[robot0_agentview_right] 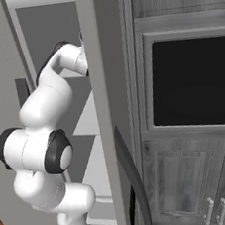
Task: Take the lemon wedge, broccoli, and lemon from the freezer and place them in the bowl on the counter.
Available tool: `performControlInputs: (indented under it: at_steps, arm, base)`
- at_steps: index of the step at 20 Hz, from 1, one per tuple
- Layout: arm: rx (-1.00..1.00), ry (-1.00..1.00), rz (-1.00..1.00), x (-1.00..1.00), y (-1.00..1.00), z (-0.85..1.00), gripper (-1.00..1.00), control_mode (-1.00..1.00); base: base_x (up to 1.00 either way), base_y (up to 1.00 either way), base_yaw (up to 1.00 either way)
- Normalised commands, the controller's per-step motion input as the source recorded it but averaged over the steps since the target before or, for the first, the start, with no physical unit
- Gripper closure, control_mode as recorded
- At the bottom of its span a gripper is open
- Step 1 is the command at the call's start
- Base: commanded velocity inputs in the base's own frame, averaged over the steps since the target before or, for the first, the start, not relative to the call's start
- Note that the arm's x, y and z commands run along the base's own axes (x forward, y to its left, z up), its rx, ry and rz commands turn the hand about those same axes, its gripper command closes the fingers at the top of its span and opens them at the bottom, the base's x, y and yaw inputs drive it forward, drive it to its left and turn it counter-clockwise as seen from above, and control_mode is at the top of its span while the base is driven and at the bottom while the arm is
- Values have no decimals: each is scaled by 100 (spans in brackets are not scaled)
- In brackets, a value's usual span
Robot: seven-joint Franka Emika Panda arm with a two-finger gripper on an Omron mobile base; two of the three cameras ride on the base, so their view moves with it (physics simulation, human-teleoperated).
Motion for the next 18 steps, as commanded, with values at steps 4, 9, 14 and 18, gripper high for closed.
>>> performControlInputs:
  at_steps: [4, 9, 14, 18]
  arm:
    - [0, -11, 0, -54, 0, 0, 100, -100]
    - [0, -15, 0, -98, 8, 0, 100, -100]
    - [0, -8, -1, -100, 26, 16, 100, -100]
    - [0, 0, 0, -100, 1, 30, 100, -100]
  base:
    - [0, 0, 0]
    - [0, 0, 0]
    - [0, 0, 0]
    - [0, 0, 0]
